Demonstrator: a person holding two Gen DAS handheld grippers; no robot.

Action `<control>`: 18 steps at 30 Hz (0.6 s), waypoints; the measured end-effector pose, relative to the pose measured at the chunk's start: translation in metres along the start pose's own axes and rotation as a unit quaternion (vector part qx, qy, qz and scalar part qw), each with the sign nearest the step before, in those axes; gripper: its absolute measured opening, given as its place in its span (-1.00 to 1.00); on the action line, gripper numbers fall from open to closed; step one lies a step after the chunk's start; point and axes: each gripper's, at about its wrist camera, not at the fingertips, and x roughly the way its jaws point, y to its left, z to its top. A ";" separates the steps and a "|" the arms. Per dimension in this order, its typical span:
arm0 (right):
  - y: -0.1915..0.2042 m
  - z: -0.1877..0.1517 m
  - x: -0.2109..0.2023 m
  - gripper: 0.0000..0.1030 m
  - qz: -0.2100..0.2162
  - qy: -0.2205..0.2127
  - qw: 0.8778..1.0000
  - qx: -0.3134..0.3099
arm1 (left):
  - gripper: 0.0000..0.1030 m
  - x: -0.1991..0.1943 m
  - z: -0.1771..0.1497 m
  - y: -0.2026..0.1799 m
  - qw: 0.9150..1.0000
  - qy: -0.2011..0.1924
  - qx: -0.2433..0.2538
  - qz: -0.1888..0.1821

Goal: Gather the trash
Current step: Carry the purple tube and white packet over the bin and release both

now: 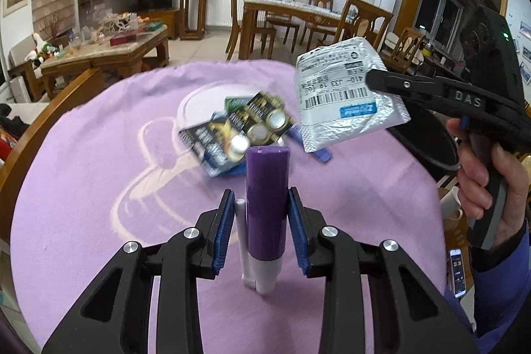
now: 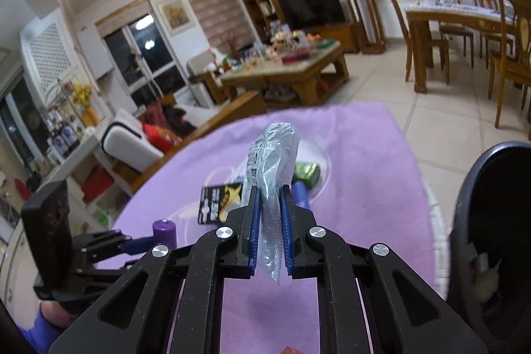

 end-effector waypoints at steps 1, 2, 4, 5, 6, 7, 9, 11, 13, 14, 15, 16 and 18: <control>-0.003 0.000 -0.010 -0.75 0.000 -0.008 1.000 0.000 | -0.37 -0.001 0.003 -0.003 1.000 -0.005 0.001 -0.002; -0.003 0.000 -0.010 -0.75 0.000 -0.008 1.000 0.000 | -0.37 -0.002 0.008 -0.009 1.000 -0.013 0.003 -0.006; -0.013 0.003 -0.035 -0.75 -0.005 -0.029 1.000 0.002 | -0.37 -0.001 0.015 -0.020 1.000 -0.025 0.006 -0.012; -0.017 0.004 -0.044 -0.75 -0.008 -0.036 0.999 0.003 | -0.37 -0.001 0.021 -0.028 0.999 -0.033 0.008 -0.018; -0.023 0.005 -0.053 -0.75 -0.010 -0.042 0.999 0.005 | -0.37 -0.001 0.025 -0.034 0.999 -0.038 0.010 -0.022; -0.023 0.005 -0.053 -0.75 -0.010 -0.042 0.999 0.005 | -0.37 0.000 0.028 -0.040 0.999 -0.043 0.012 -0.026; -0.036 0.007 -0.073 -0.75 -0.021 -0.059 0.998 0.012 | -0.37 0.003 0.038 -0.058 0.998 -0.055 0.020 -0.037; -0.050 0.007 -0.094 -0.75 -0.035 -0.073 0.997 0.018 | -0.37 0.007 0.046 -0.072 0.997 -0.061 0.027 -0.047; -0.069 0.007 -0.112 -0.75 -0.050 -0.084 0.995 0.030 | -0.37 0.015 0.054 -0.090 0.996 -0.064 0.036 -0.059; -0.078 0.006 -0.121 -0.75 -0.059 -0.089 0.994 0.035 | -0.37 0.019 0.057 -0.098 0.995 -0.064 0.039 -0.064; -0.086 0.004 -0.128 -0.75 -0.069 -0.093 0.993 0.038 | -0.37 0.025 0.061 -0.108 0.995 -0.063 0.044 -0.071; -0.107 -0.001 -0.147 -0.75 -0.091 -0.100 0.990 0.048 | -0.37 0.030 0.064 -0.118 0.994 -0.061 0.050 -0.078; -0.128 -0.007 -0.162 -0.75 -0.106 -0.106 0.987 0.065 | -0.37 0.041 0.070 -0.138 0.992 -0.059 0.060 -0.091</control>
